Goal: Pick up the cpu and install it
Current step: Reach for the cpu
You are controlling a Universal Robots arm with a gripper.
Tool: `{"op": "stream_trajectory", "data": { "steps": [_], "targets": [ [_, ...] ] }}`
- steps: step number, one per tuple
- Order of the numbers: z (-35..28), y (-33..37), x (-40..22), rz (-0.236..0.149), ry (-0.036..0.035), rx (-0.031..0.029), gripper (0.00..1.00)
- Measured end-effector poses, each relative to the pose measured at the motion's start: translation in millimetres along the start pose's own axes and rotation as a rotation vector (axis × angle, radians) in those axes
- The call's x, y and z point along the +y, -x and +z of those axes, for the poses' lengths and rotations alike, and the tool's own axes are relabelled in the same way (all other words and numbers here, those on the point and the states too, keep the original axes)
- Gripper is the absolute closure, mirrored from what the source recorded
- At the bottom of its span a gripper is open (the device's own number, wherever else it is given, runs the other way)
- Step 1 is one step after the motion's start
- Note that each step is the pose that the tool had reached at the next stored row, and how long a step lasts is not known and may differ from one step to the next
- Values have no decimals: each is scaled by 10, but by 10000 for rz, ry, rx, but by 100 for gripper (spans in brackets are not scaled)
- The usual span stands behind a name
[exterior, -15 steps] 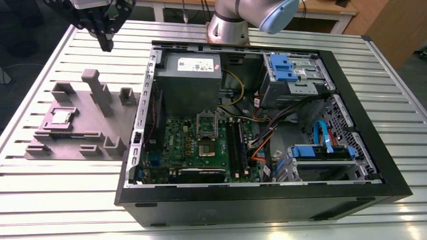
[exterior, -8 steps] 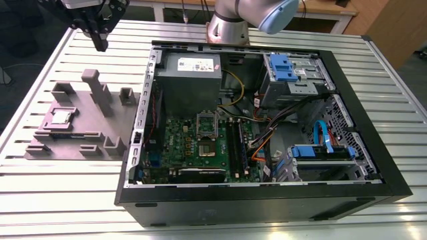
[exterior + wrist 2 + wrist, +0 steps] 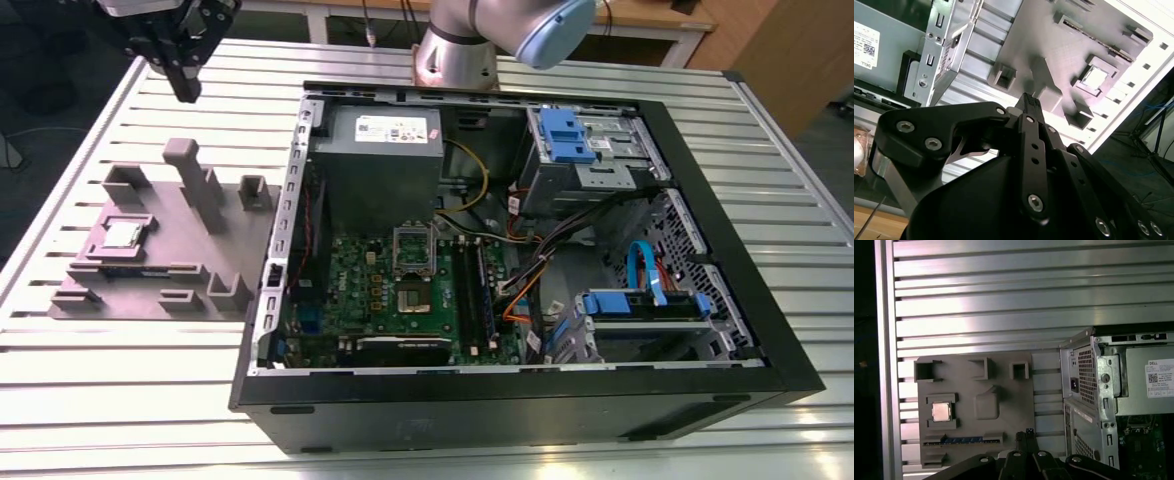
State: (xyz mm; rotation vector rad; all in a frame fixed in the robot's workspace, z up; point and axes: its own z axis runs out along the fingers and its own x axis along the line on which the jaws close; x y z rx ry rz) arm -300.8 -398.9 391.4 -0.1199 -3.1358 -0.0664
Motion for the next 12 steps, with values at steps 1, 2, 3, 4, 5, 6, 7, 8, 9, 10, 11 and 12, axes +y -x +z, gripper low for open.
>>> {"op": "stream_trajectory", "data": {
  "steps": [1,2,3,4,5,6,7,8,9,10,11,12],
  "targets": [
    [1,-19,-1,0,1,-1,89],
    [1,-42,-3,0,1,0,89],
    [1,-61,-5,-1,1,-1,89],
    [1,-79,-6,-1,1,-1,89],
    [1,-100,-8,-1,1,0,89],
    [1,-120,-9,0,0,0,89],
    [2,-138,-11,0,1,-1,89],
    [1,-156,-12,0,0,0,89],
    [2,-175,-13,0,1,0,89],
    [2,-194,-15,0,1,-1,89],
    [2,-212,-16,0,0,0,89],
    [2,-231,-17,0,0,0,89]
  ]
}}
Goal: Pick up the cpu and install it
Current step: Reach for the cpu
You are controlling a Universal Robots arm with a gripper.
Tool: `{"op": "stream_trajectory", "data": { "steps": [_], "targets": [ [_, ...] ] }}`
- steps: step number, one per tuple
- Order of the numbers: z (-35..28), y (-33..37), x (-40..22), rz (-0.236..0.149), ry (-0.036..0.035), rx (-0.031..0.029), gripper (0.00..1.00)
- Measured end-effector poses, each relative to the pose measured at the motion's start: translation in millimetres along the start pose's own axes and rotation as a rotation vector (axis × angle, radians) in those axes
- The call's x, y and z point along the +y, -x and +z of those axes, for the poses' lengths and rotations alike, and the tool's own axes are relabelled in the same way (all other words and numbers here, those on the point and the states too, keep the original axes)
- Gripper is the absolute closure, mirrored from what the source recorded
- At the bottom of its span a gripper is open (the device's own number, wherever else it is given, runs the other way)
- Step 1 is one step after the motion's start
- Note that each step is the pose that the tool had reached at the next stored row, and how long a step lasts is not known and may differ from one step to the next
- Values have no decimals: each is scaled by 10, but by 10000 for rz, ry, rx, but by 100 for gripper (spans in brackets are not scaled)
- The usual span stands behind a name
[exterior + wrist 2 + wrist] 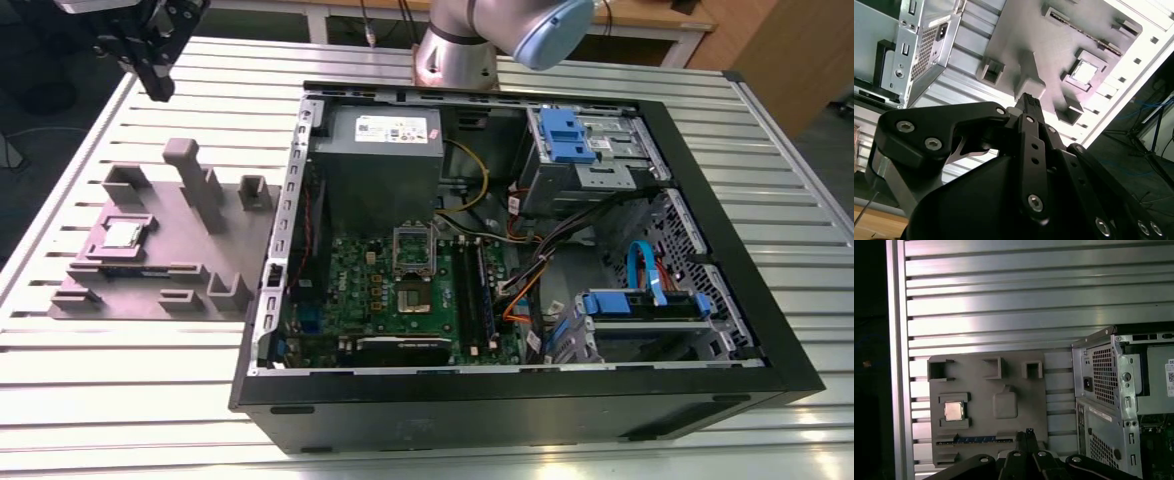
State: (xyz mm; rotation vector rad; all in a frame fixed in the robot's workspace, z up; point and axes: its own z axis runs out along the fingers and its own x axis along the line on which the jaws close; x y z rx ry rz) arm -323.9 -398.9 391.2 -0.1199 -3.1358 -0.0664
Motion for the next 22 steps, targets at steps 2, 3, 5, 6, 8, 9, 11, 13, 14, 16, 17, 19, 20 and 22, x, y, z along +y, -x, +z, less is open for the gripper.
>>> {"op": "stream_trajectory", "data": {
  "steps": [2,3,5,6,8,9,11,13,14,16,17,19,20,22],
  "targets": [
    [1,-35,-3,-1,1,0,89],
    [1,-53,-4,-1,0,0,89],
    [1,-86,-7,-1,1,-1,89],
    [1,-99,-8,-1,0,0,89],
    [2,-126,-10,-1,1,-1,89],
    [1,-136,-11,-1,0,0,89],
    [2,-146,-12,-1,1,-1,89],
    [2,-150,-12,-1,1,0,89],
    [1,-152,-12,-1,0,0,89],
    [1,-153,-12,0,0,0,89],
    [2,-154,-12,-1,1,0,89],
    [1,-158,-12,0,0,0,89],
    [2,-161,-13,0,0,0,89],
    [1,-168,-13,0,1,0,89]
  ]
}}
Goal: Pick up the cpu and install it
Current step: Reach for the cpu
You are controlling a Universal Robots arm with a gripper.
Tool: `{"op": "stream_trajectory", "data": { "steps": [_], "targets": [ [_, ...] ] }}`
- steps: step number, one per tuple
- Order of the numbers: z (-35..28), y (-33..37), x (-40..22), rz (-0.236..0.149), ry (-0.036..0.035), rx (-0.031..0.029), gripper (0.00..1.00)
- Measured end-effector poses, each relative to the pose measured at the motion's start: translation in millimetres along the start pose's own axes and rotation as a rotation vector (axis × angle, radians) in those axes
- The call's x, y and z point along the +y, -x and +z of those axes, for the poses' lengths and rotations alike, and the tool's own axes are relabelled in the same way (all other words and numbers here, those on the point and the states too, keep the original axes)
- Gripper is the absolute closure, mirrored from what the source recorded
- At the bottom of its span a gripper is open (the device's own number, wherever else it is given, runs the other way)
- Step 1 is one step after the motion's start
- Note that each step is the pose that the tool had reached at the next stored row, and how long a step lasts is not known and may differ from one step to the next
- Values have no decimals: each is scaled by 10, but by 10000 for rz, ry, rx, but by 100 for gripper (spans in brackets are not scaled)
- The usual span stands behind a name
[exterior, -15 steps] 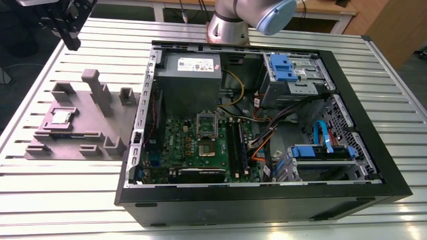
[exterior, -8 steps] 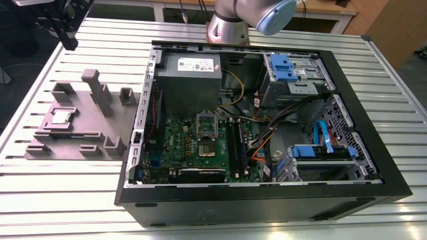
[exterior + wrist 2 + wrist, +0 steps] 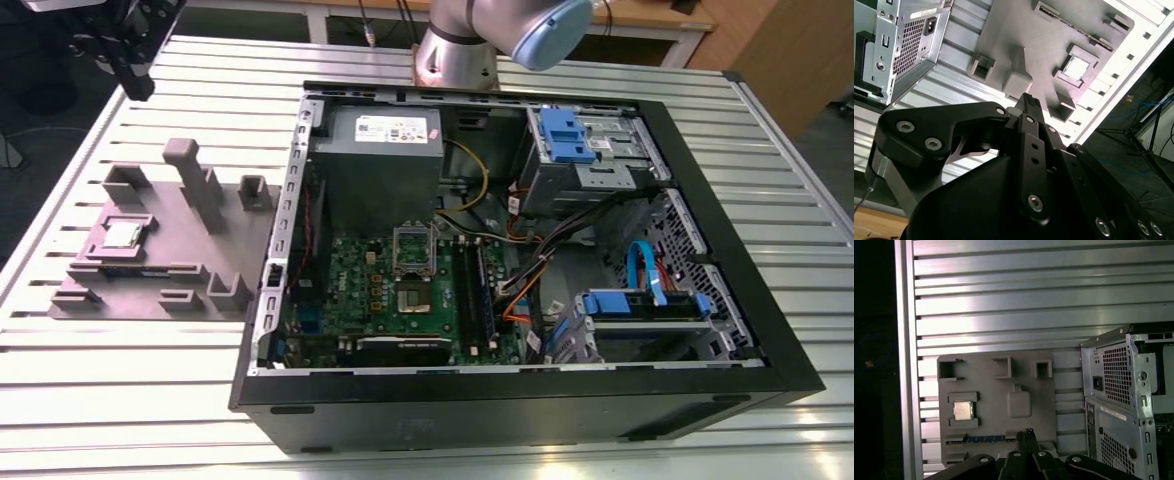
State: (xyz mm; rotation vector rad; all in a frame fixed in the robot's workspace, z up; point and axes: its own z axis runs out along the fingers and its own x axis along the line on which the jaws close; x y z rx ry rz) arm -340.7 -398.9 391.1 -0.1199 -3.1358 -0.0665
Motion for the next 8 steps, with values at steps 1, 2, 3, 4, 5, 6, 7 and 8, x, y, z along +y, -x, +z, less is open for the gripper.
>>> {"op": "stream_trajectory", "data": {
  "steps": [1,2,3,4,5,6,7,8],
  "targets": [
    [0,-7,0,1,0,0,89],
    [0,-14,-1,0,-1,1,89],
    [0,-23,-2,0,0,0,89],
    [0,-33,-2,0,0,0,89],
    [0,-43,-3,0,0,0,89],
    [0,-51,-4,0,0,0,89],
    [0,-60,-4,0,0,0,89],
    [0,-68,-5,0,0,0,89]
  ]
}}
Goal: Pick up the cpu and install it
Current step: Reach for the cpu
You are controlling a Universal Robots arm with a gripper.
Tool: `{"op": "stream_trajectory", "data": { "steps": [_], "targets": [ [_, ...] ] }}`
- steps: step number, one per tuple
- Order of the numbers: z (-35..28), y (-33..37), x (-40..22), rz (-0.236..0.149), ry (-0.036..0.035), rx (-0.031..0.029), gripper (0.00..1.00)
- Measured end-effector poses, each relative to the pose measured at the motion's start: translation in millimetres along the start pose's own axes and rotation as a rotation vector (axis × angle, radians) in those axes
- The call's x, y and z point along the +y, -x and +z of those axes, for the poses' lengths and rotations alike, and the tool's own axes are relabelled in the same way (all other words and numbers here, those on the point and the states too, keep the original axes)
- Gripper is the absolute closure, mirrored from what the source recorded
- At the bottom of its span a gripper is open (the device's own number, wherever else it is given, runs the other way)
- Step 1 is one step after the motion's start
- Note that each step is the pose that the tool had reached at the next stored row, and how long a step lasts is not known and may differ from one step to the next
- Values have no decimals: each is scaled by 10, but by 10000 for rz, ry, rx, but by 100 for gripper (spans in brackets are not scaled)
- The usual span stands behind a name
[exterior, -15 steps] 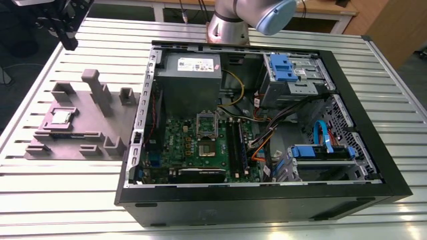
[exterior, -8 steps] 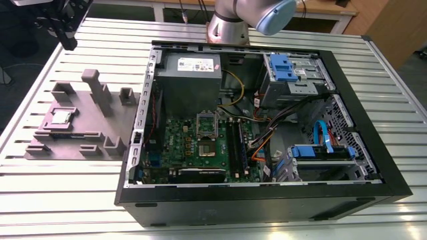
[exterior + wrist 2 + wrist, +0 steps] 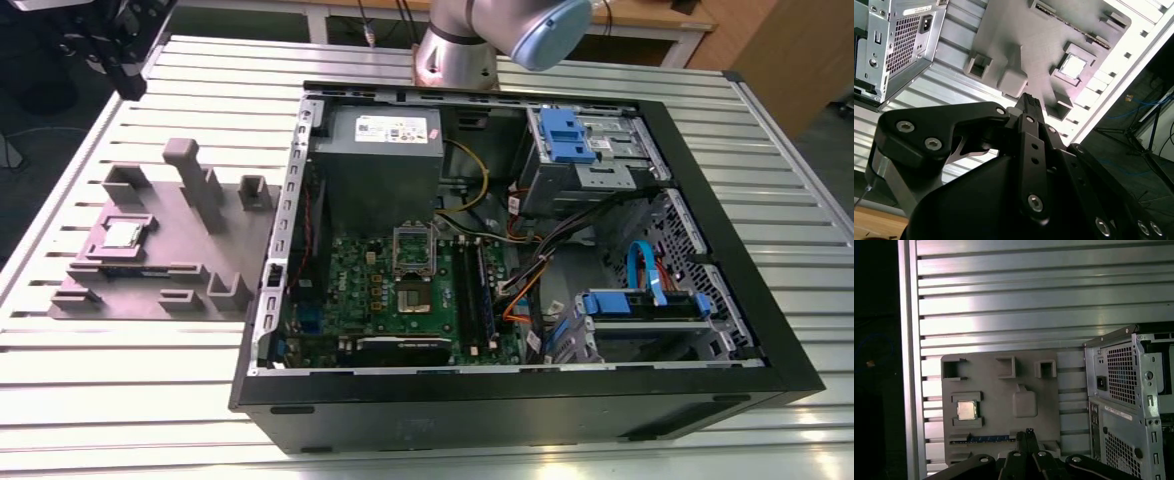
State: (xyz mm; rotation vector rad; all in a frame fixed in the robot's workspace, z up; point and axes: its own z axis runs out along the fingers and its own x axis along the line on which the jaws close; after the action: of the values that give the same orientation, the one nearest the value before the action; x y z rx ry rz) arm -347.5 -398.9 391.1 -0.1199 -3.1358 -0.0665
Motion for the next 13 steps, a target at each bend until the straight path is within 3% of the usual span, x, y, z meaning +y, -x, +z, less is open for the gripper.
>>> {"op": "stream_trajectory", "data": {
  "steps": [13],
  "targets": [
    [0,-23,-2,0,0,0,89]
  ]
}}
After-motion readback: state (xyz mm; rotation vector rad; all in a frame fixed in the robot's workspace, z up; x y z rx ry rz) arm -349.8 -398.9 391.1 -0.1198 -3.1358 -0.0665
